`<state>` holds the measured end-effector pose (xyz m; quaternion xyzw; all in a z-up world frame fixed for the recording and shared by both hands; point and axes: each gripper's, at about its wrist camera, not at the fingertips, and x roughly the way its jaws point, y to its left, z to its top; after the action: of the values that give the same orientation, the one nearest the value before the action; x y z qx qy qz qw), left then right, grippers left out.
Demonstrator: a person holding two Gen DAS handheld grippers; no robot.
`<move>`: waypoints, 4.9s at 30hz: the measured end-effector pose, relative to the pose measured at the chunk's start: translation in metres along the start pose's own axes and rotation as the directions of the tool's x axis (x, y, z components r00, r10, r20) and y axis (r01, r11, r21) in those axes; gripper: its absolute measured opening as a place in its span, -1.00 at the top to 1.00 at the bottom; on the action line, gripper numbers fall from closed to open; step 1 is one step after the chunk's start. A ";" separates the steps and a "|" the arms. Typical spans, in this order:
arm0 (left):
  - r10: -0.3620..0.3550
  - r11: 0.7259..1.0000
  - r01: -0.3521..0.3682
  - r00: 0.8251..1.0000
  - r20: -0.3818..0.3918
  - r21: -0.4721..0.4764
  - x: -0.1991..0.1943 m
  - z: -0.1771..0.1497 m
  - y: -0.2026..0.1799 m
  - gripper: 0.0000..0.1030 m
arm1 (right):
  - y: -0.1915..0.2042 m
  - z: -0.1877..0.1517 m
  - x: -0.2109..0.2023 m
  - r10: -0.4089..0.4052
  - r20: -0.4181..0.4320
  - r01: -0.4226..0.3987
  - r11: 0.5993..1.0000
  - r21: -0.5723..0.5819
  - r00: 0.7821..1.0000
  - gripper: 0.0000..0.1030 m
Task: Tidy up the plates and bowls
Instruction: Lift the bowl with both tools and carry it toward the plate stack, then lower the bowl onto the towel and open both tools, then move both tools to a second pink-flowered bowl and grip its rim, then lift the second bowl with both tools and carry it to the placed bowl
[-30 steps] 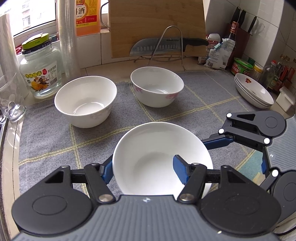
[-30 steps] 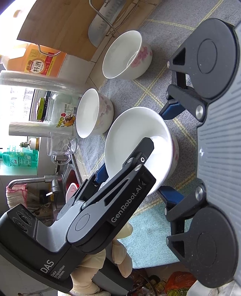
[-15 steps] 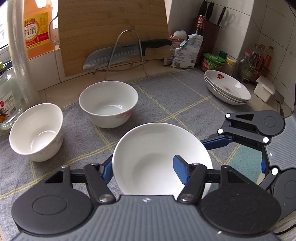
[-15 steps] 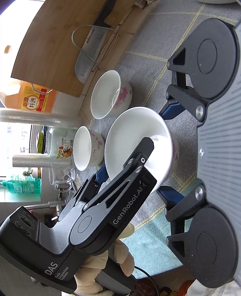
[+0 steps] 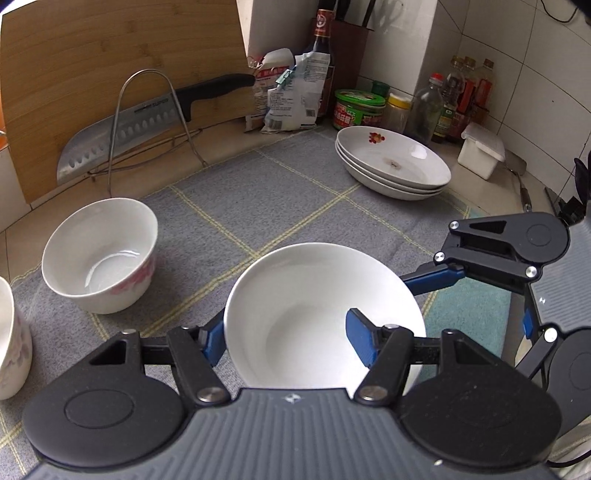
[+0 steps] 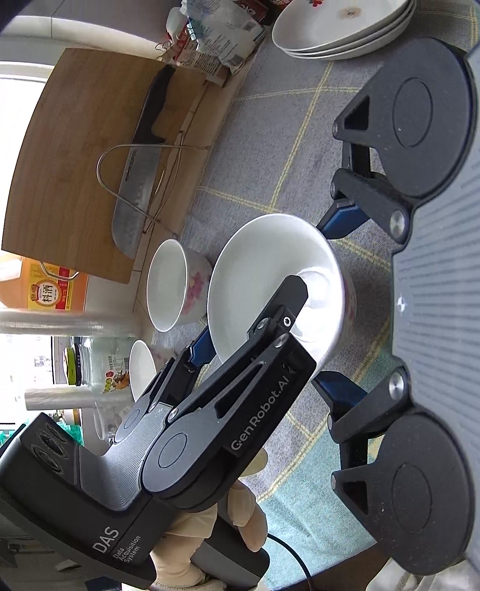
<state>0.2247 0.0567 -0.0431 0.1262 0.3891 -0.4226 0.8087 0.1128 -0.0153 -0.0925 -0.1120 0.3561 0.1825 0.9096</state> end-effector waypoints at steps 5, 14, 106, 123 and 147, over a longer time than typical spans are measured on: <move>-0.015 1.000 0.015 1.000 -0.005 0.012 0.011 0.004 -0.007 -0.26 | -0.010 -0.007 -0.003 -0.017 -0.015 0.017 1.000 0.022 1.000 -0.60; -0.020 1.000 0.020 1.000 -0.005 0.009 0.024 0.006 -0.013 -0.26 | -0.020 -0.013 -0.001 -0.028 -0.036 0.029 0.999 0.044 0.999 -0.60; 0.261 0.962 -0.260 0.965 -0.010 -0.084 0.021 0.035 0.149 -0.61 | -0.024 0.117 0.131 0.083 -0.055 -0.090 0.986 -0.138 0.995 -1.00; 0.219 0.971 -0.220 0.976 -0.024 -0.096 0.030 0.038 0.156 -0.32 | -0.034 0.119 0.154 0.124 -0.105 -0.135 0.985 -0.110 0.987 -0.66; 0.181 0.977 -0.181 0.983 -0.013 -0.111 0.030 0.042 0.154 -0.05 | -0.029 0.118 0.151 0.118 -0.092 -0.129 0.983 -0.133 0.989 -0.60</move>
<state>0.3772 0.1112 -0.0568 0.1164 0.4001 -0.3246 0.8491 0.2997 0.0357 -0.1091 -0.1600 0.3867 0.2580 0.8708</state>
